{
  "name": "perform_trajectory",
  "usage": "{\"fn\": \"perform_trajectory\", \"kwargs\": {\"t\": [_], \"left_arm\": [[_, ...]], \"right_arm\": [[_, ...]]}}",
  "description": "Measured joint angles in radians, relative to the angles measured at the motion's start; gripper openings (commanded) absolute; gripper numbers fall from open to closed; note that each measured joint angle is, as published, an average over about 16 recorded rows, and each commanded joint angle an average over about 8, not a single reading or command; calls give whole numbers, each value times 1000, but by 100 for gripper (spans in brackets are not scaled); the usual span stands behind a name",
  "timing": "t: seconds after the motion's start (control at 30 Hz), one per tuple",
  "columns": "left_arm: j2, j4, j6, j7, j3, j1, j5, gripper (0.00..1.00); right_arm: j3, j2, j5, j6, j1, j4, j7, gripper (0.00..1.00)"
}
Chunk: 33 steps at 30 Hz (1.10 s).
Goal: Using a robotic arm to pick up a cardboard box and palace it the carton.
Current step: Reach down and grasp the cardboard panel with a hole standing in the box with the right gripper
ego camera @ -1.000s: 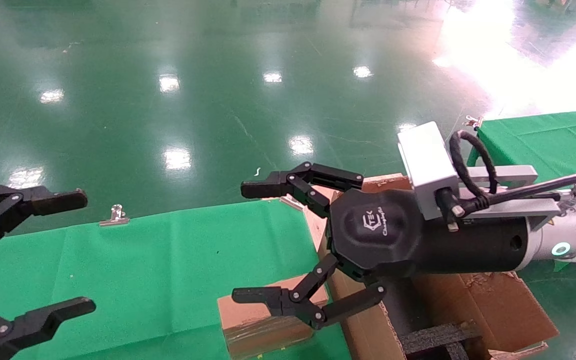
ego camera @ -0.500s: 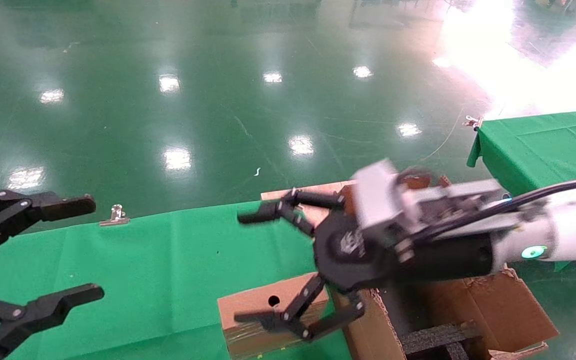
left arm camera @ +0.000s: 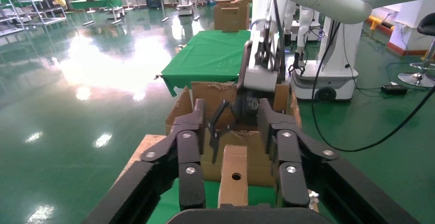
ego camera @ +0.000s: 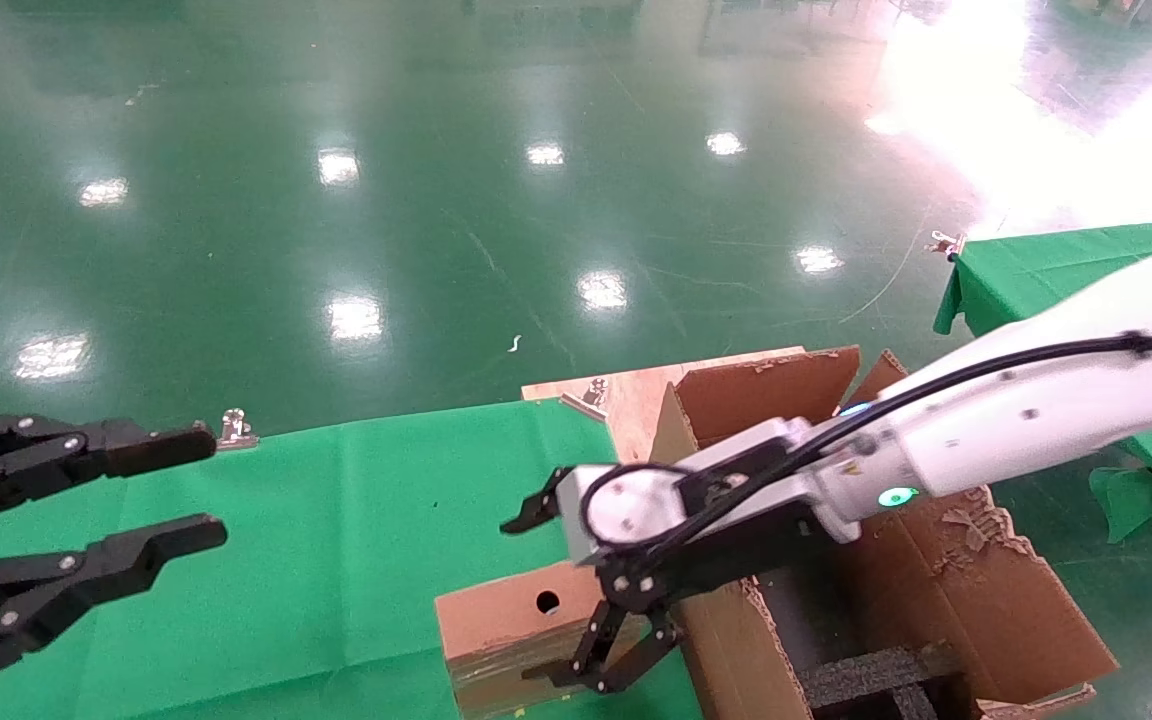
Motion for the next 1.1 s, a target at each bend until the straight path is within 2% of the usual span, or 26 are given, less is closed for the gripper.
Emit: {"fn": "perform_trajectory", "kwargs": {"t": [0.27,0.5,0.53,0.63,0.7,0.77,0.8,0.9,0.93,0.97,1.1], "left_arm": [[0,0,0,0,0,0,0,0],[0,0,0,0,0,0,0,0],[0,0,0,0,0,0,0,6],[0,0,0,0,0,0,0,43],[0,0,0,0,0,0,0,68],[0,0,0,0,0,0,0,92],[0,0,0,0,0,0,0,99],[0,0,0,0,0,0,0,100],[0,0,0,0,0,0,0,100],[0,0,0,0,0,0,0,100],[0,0,0,0,0,0,0,100]], "right_arm": [[-93,-70,-152,-5,63,-23,3,100],[-154,-114,-237,-8,104,-43,-5,100],[-161,-119,-244,-9,108,-45,-7,100],[-180,-131,-264,-9,120,-50,-12,100],[-190,-137,-273,-9,126,-52,-15,85],[-197,-142,-279,-9,130,-55,-17,60],[-199,-144,-281,-8,132,-56,-18,47],[-206,-148,-285,-8,136,-58,-20,10],[-207,-149,-286,-8,137,-59,-21,4],[-208,-150,-287,-8,137,-59,-21,0],[-211,-151,-289,-8,139,-60,-21,0]]}}
